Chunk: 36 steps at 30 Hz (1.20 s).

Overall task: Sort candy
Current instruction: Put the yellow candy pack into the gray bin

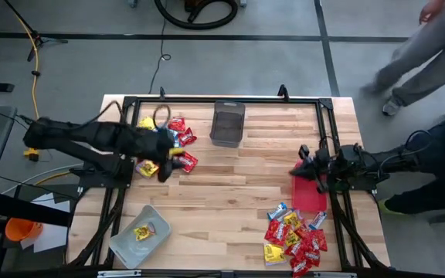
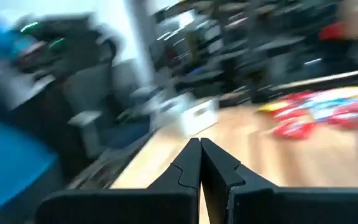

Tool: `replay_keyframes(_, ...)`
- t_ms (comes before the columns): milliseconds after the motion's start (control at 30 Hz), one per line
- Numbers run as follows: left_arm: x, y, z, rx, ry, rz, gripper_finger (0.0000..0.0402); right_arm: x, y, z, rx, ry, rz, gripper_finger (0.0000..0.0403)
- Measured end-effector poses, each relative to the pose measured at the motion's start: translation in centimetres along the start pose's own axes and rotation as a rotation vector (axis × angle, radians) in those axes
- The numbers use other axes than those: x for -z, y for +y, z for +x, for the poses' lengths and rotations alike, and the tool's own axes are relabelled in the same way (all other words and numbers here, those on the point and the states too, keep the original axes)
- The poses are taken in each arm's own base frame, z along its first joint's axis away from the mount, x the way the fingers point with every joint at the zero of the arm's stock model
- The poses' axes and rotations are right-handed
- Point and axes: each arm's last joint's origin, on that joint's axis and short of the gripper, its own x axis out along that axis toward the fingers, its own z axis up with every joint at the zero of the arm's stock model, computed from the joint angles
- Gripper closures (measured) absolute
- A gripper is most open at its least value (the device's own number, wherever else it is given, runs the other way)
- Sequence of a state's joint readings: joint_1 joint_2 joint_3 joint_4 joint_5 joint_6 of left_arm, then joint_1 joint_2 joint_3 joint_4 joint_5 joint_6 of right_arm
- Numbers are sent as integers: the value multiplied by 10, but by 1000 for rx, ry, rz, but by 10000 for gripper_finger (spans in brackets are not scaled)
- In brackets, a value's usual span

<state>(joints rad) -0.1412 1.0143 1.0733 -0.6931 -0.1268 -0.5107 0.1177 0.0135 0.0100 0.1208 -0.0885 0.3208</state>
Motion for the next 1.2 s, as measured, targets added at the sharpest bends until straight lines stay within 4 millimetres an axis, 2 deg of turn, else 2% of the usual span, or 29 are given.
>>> replay_keyframes(133,-14,4,-5,22,-127,-31,213,-27,1,-5,92,-370,407,402)
replay_keyframes(200,-16,4,-6,6,-162,-37,213,-36,0,-9,149,-537,515,402)
replay_keyframes(333,-17,5,-7,-84,-215,-51,213,-49,2,-14,219,-710,427,402)
replay_keyframes(467,-15,6,-4,-119,-237,-55,213,-62,8,-7,106,-749,368,402)
replay_keyframes(567,-15,5,-5,-118,-240,-37,213,-88,18,17,22,-676,313,402)
replay_keyframes(700,-15,5,-5,-113,-238,-34,213,-121,29,74,-84,-477,248,402)
replay_keyframes(867,-13,6,-14,-73,-225,-8,213,-147,41,143,-263,-168,207,402)
replay_keyframes(1033,-11,9,-30,-59,-251,9,213,-157,40,198,-188,102,360,402)
replay_keyframes(1133,-10,10,-41,-35,-277,10,213,-158,36,217,-98,355,465,402)
replay_keyframes(1200,-9,11,-50,-6,-291,20,213,-152,36,219,25,557,538,402)
